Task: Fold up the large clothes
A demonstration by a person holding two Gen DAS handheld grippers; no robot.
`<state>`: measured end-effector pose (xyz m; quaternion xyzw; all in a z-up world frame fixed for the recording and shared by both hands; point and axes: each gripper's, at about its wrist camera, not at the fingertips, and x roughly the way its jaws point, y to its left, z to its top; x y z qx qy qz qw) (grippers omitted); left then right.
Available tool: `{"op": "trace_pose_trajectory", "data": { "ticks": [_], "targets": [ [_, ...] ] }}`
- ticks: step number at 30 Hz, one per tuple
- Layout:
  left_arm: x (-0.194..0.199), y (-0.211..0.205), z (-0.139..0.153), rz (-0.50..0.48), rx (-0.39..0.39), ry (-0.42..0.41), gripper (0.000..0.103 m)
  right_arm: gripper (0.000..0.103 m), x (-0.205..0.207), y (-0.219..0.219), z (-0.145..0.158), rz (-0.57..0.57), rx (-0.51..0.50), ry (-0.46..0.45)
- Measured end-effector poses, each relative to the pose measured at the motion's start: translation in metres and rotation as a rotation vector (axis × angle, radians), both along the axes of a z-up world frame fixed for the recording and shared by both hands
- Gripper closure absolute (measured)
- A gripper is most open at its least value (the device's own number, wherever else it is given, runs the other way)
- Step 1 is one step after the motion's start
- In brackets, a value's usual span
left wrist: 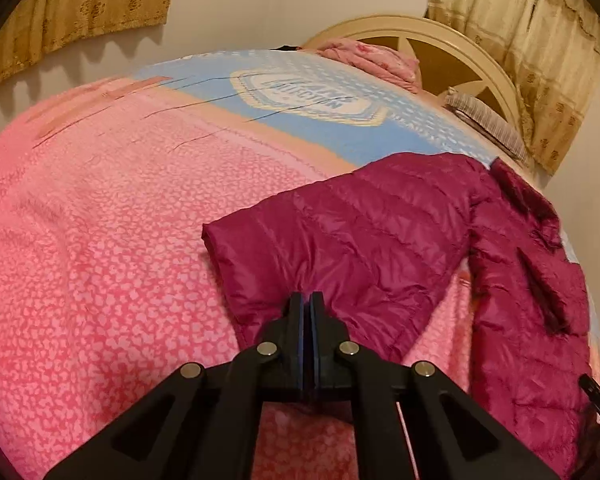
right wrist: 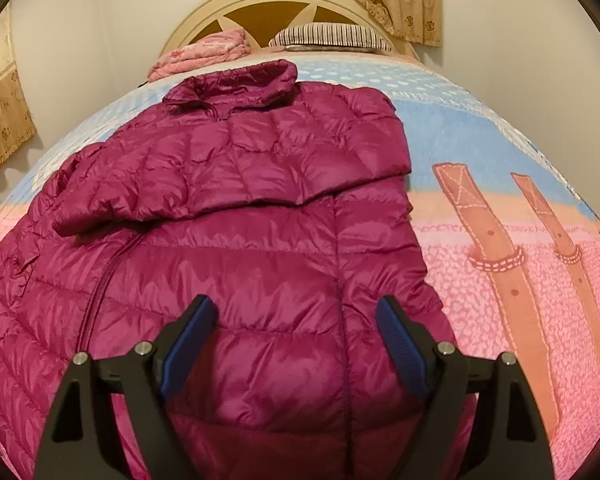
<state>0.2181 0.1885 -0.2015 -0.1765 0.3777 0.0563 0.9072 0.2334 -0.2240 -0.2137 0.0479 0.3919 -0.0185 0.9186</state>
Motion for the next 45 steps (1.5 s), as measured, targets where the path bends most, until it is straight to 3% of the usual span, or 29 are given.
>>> {"op": "trace_pose_trajectory", "data": {
  "ticks": [2, 3, 7, 10, 14, 17, 19, 20, 22, 25, 31, 36, 42, 45],
  "targets": [
    [-0.008, -0.003, 0.011, -0.021, 0.001, -0.023, 0.053, 0.017, 0.000, 0.000, 0.000, 0.003, 0.000, 0.004],
    [-0.009, -0.005, 0.014, -0.038, 0.011, -0.022, 0.009, 0.017, 0.000, 0.000, -0.001, 0.005, 0.003, 0.005],
    [-0.020, -0.007, 0.032, -0.008, 0.024, -0.083, 0.005, 0.017, 0.002, 0.000, -0.002, 0.008, 0.006, 0.012],
    [-0.009, 0.003, 0.023, 0.030, -0.021, -0.038, 0.005, 0.017, 0.002, 0.002, -0.002, 0.008, -0.002, 0.015],
    [0.005, 0.009, 0.002, 0.078, -0.024, 0.051, 0.005, 0.017, 0.002, 0.002, -0.002, 0.007, 0.005, 0.013],
    [0.012, 0.007, -0.002, 0.063, -0.004, 0.036, 0.005, 0.017, 0.002, 0.003, -0.002, 0.005, 0.009, 0.012],
    [0.017, 0.003, 0.000, 0.020, -0.003, 0.012, 0.007, 0.017, 0.002, 0.003, -0.002, 0.006, 0.006, 0.014],
    [0.019, 0.000, 0.002, 0.003, 0.009, -0.006, 0.013, 0.016, 0.002, 0.003, -0.002, 0.007, 0.003, 0.015],
    [0.023, -0.010, 0.006, -0.032, 0.066, -0.015, 0.063, 0.016, 0.001, 0.002, -0.002, 0.007, 0.003, 0.015],
    [0.024, -0.016, 0.014, -0.071, 0.115, -0.039, 0.081, 0.016, 0.001, 0.002, -0.002, 0.005, 0.005, 0.012],
    [0.015, -0.009, 0.040, -0.098, 0.116, -0.113, 0.093, 0.016, 0.000, 0.002, -0.002, 0.006, 0.008, 0.011],
    [0.016, -0.015, 0.065, -0.121, 0.139, -0.162, 0.094, 0.016, -0.001, 0.001, -0.002, 0.006, 0.014, 0.006],
    [0.018, -0.020, 0.068, -0.124, 0.181, -0.166, 0.096, 0.015, -0.002, -0.001, 0.000, 0.003, 0.027, -0.003],
    [0.016, -0.027, 0.084, -0.138, 0.190, -0.203, 0.097, 0.015, -0.002, -0.002, 0.000, 0.003, 0.038, -0.004]
  ]
}}
